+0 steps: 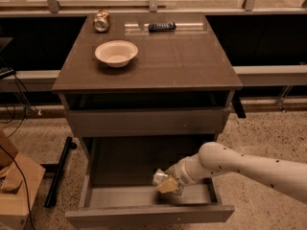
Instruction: Place 7up can into middle drawer
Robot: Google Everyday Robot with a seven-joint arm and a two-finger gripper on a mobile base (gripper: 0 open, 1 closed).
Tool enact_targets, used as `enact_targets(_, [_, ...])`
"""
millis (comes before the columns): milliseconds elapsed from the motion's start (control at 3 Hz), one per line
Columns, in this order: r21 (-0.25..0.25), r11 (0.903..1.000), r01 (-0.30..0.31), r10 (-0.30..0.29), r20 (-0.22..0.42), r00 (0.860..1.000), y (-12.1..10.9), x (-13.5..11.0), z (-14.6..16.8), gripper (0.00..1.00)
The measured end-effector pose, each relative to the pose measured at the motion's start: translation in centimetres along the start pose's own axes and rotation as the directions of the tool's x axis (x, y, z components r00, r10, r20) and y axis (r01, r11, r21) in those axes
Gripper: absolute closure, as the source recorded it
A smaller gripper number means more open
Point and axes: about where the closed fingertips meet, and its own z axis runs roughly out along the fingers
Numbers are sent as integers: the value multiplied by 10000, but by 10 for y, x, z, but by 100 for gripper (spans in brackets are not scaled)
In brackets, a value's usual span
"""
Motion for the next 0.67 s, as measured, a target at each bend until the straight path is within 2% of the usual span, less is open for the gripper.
enact_targets(333, [167,9939,-1086,1073,658,9920,-24,29,14,99])
enact_targets(667, [218,9862,-1642,1615,946,9823,-40,40,25,77])
